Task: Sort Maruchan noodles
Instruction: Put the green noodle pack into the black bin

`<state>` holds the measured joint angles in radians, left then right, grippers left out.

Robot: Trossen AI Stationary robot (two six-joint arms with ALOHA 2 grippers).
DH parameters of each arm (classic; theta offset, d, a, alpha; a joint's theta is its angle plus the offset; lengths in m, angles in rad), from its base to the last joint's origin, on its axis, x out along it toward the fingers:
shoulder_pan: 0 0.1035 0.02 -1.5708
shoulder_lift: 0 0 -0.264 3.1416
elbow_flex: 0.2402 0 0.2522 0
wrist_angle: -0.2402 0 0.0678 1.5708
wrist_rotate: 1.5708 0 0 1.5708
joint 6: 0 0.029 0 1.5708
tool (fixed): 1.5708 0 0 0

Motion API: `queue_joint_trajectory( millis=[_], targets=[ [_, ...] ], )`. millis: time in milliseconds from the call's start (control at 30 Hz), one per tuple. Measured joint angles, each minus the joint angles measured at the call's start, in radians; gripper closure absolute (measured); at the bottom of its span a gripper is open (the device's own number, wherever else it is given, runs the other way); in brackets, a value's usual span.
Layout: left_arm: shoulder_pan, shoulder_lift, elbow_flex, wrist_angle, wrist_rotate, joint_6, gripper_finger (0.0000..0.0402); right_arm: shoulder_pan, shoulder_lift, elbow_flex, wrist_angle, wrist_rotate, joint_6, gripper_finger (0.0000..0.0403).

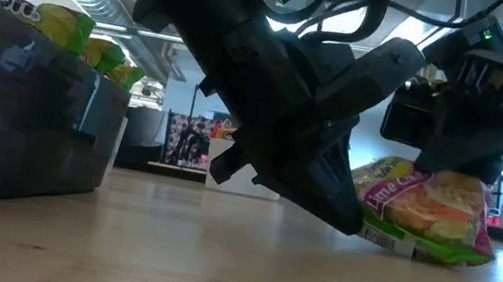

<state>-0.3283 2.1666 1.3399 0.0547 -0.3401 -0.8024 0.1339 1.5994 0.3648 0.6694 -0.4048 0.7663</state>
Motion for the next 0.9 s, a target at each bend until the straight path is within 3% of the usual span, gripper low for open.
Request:
queue_joint_trajectory(
  millis=[167, 433, 667, 767, 900],
  targets=[
    [0.001, 0.000, 0.000, 0.000, -0.014, 0.018, 0.0395, 0.043, 0.008, 0.000, 0.011, 0.029, -0.005, 0.0152],
    [-0.015, -0.049, 0.000, -0.020, 0.032, 0.070, 0.0395, 0.107, 0.003, 0.000, 0.022, 0.025, -0.021, 0.0317],
    [-0.040, -0.138, 0.002, -0.013, 0.052, 0.159, 0.0395, 0.207, -0.084, 0.001, -0.034, 0.049, -0.071, 0.0318],
    [-0.039, -0.143, 0.002, 0.035, 0.036, 0.159, 0.0395, 0.267, -0.149, 0.000, -0.112, 0.164, -0.099, 0.0318],
    [-0.030, -0.143, 0.002, 0.103, 0.004, 0.157, 0.0395, 0.368, -0.225, 0.000, -0.197, 0.396, -0.133, 0.0314]
  ],
)
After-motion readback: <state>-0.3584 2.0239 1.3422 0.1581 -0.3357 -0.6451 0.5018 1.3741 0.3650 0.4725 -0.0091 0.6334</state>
